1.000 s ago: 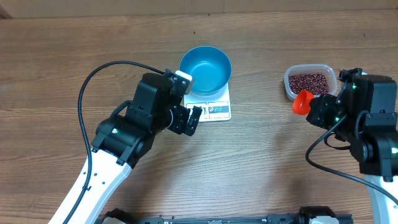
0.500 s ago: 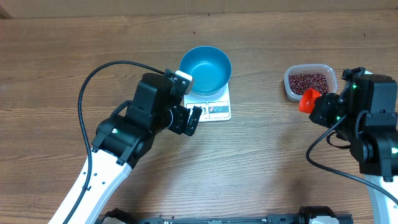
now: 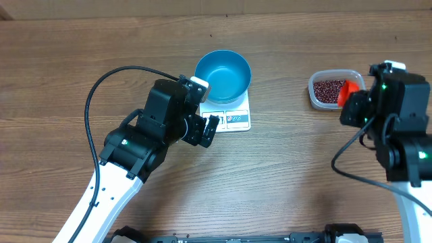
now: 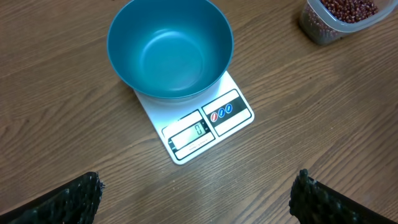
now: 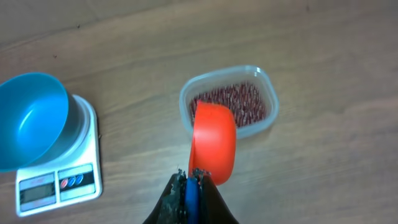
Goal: Scoop item into bowl and weigh 150g on scale
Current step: 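Move the red scoop with the right gripper over the bean tub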
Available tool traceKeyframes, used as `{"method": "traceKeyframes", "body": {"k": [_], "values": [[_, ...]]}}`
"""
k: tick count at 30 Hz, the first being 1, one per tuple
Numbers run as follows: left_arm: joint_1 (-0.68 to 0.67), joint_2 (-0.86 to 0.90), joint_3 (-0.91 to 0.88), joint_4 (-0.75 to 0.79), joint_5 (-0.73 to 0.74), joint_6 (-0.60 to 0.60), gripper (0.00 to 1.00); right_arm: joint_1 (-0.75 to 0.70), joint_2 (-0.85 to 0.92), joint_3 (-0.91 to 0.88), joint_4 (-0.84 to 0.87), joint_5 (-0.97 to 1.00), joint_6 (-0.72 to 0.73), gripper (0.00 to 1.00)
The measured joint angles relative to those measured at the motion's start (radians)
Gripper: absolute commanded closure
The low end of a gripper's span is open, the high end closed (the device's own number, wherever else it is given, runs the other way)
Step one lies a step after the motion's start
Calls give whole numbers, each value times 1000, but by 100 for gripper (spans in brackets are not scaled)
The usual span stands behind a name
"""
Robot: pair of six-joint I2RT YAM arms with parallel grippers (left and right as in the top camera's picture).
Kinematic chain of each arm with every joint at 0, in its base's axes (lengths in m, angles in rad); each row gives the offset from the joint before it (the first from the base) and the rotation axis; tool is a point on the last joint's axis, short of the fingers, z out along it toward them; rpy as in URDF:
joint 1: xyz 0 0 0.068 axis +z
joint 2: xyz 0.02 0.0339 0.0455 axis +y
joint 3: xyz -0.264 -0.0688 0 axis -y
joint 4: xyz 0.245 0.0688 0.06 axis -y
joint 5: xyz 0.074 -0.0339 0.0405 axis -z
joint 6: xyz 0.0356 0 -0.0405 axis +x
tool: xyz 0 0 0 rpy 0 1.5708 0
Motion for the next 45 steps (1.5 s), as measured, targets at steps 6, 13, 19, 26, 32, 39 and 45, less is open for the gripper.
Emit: {"method": "traceKeyframes", "body": {"k": [6, 13, 19, 26, 32, 39, 45], "values": [[0, 0, 0, 0, 0, 0, 1, 0, 109, 0, 74, 3, -81, 96], [0, 0, 0, 0, 0, 0, 0, 0, 240, -3, 135, 53, -124, 96], [0, 0, 0, 0, 0, 0, 0, -29, 301, -3, 165, 69, -164, 96], [0, 0, 0, 0, 0, 0, 1, -135, 355, -3, 190, 70, -184, 96], [0, 0, 0, 0, 0, 0, 0, -194, 408, -3, 217, -53, -254, 96], [0, 0, 0, 0, 0, 0, 0, -205, 418, -4, 255, -111, -295, 96], [0, 0, 0, 0, 0, 0, 0, -221, 423, -4, 290, -122, -326, 96]]}}
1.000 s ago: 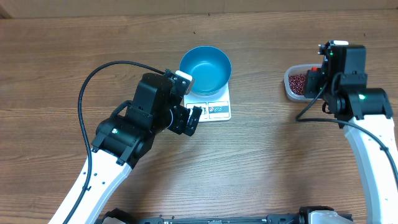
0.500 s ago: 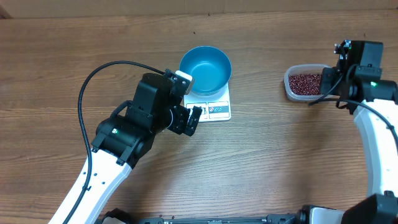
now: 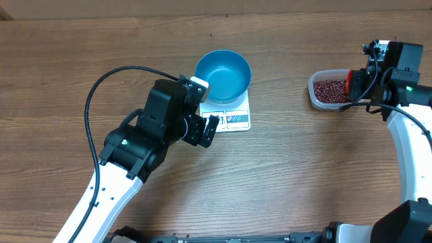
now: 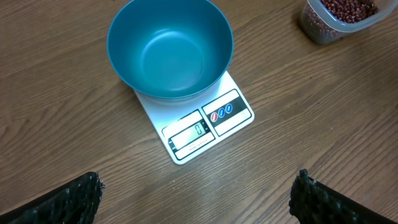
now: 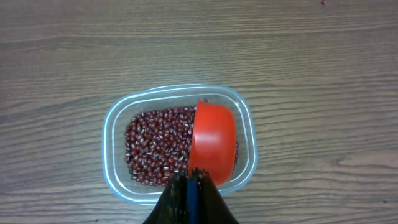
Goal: Scoop item into bowl and weigh 150g on scale
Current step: 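Move the red scoop with the right gripper over the bean tub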
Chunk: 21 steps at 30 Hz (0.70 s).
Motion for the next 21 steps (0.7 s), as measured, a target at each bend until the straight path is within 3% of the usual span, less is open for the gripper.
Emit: {"method": "traceKeyframes", "body": {"k": [21], "values": [[0, 0, 0, 0, 0, 0, 1, -55, 67, 0, 13, -45, -80, 96]]}}
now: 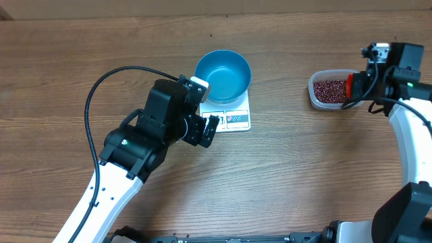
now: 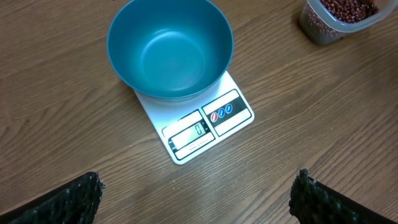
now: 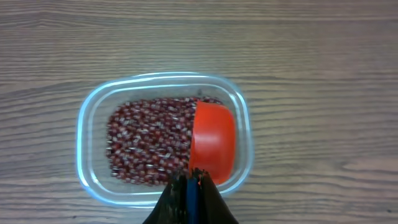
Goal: Scoop item into bowl and weigh 150g on scale
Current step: 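Move the red scoop with the right gripper over the bean tub, then lower the red scoop into the beans with the right gripper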
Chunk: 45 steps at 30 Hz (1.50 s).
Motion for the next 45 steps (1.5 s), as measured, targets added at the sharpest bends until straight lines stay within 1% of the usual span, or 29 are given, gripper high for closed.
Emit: {"method": "traceKeyframes", "body": {"k": [11, 17, 33, 45], "values": [[0, 0, 0, 0, 0, 0, 0, -33, 8, 0, 1, -79, -3, 96], [0, 0, 0, 0, 0, 0, 1, -33, 61, 0, 0, -113, -4, 96], [0, 0, 0, 0, 0, 0, 0, -33, 72, 0, 1, -122, -5, 96], [0, 0, 0, 0, 0, 0, 0, -33, 118, 0, 6, -161, -5, 96]]}}
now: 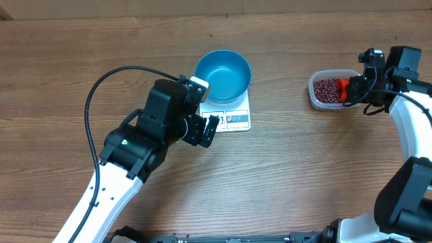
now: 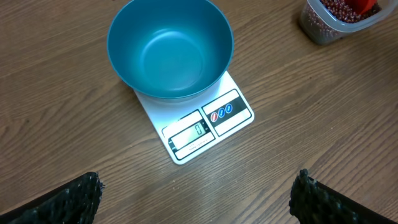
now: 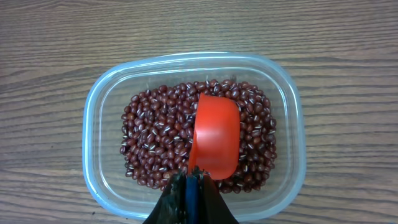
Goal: Scoop item into bowl and weigh 150g on scale
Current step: 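Lower the red scoop into the beans with the right gripper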
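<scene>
An empty blue bowl (image 1: 223, 75) sits on the white scale (image 1: 233, 120), also seen in the left wrist view as bowl (image 2: 170, 48) and scale (image 2: 196, 127). At the right a clear tub of red beans (image 1: 329, 90) holds the orange scoop (image 3: 214, 134), its bowl turned down among the beans (image 3: 155, 134). My right gripper (image 3: 191, 180) is shut on the scoop's blue handle, right over the tub (image 3: 99, 174). My left gripper (image 2: 196, 193) hangs open in front of the scale, nothing between its fingers.
Wooden table (image 1: 304, 175) all round. The left arm with its black cable (image 1: 108, 88) lies left of the scale. The bean tub (image 2: 329, 18) shows at the top right corner of the left wrist view.
My right gripper has moved closer to the tub, and the scoop now sits further in over the beans, nearer the tub's middle. The left arm, bowl and scale are unchanged.
First my right gripper held the orange scoop above the table near the tub, with the scale also in its view. Then it stood over the tub's right part, then nearer, and now the scoop is down among the beans. The left gripper stayed open throughout.
</scene>
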Available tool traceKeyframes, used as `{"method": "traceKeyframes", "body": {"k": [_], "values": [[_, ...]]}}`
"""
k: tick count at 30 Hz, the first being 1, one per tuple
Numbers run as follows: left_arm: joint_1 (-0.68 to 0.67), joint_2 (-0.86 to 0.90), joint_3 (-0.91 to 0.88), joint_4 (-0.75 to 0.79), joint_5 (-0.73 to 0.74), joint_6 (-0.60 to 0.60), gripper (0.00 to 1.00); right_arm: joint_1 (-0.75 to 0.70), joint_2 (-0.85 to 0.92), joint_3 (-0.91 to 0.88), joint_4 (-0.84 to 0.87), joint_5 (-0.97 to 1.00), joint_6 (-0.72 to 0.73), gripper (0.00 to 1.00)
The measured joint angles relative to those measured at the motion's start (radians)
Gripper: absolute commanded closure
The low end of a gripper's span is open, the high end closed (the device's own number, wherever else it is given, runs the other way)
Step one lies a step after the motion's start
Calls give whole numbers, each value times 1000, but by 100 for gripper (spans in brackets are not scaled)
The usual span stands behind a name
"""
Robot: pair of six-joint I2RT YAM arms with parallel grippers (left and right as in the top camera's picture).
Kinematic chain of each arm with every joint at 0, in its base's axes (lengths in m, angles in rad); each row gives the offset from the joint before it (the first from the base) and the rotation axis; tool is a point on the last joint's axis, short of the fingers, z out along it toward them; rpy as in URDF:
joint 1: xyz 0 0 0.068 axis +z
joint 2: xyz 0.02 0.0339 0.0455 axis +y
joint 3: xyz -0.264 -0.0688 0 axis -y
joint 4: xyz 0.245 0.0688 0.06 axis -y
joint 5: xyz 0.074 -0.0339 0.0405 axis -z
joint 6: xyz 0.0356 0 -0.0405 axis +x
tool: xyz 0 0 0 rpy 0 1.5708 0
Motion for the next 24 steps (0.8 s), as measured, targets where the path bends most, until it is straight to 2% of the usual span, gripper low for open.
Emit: {"method": "traceKeyframes", "body": {"k": [24], "values": [[0, 0, 0, 0, 0, 0, 0, 0, 10, 0, 0, -44, 0, 96]]}}
